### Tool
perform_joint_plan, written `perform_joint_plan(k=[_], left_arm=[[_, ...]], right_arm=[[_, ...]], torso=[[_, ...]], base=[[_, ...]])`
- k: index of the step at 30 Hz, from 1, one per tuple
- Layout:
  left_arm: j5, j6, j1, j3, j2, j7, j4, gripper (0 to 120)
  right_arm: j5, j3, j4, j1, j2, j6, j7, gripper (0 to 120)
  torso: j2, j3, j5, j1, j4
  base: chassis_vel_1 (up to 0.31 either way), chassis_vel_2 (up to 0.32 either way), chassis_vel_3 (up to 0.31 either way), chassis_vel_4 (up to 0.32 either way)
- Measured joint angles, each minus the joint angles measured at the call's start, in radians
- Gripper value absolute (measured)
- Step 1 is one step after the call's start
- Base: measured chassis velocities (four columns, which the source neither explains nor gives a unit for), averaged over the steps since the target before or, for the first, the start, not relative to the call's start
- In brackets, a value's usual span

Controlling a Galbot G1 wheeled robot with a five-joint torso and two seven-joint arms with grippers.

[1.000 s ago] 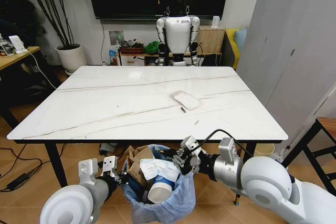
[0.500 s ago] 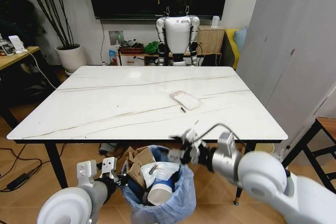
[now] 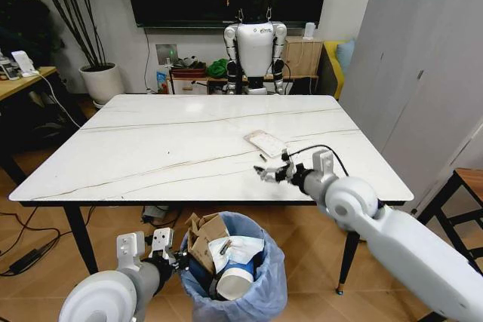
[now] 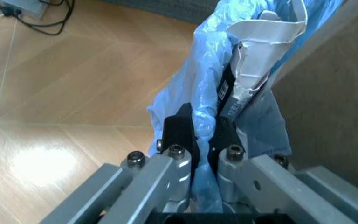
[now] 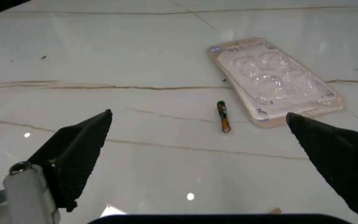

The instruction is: Pick up the trash bin and place the trash from the table into it.

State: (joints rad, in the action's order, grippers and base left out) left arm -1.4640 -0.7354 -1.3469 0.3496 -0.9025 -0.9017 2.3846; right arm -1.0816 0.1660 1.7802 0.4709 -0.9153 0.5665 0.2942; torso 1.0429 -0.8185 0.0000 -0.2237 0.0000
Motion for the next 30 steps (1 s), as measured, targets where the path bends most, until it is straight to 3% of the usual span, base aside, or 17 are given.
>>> perform_joint_plan(k=[8,16,30], left_arm=[[-0.011,0.0,0.011,-0.003,0.011,0.001,-0.003,0],[-0.024,0.0,0.007,0.017,0.013,0.0,-0.002,0],[-0.02,0.0,0.014,0.013,0.006,0.0,-0.008,0]], right_arm=[[-0.045,0.056,-0.12,-0.105,-0.097,0.017,0.101,100],[-0.113,0.094,-0.245,-0.171,-0.243,0.052,0.261,99],[-0.096,0.105,-0.293,-0.157,-0.234,0.052,0.249,98]], torso=[[0.0,0.0,-0.0003,0.0,-0.0001],[0.0,0.0,-0.0004,0.0,0.0003],[0.0,0.0,0.0,0.0,-0.0003]], base=[[0.0,0.0,0.0,0.0],[0.0,0.0,0.0,0.0],[0.0,0.0,0.0,0.0]])
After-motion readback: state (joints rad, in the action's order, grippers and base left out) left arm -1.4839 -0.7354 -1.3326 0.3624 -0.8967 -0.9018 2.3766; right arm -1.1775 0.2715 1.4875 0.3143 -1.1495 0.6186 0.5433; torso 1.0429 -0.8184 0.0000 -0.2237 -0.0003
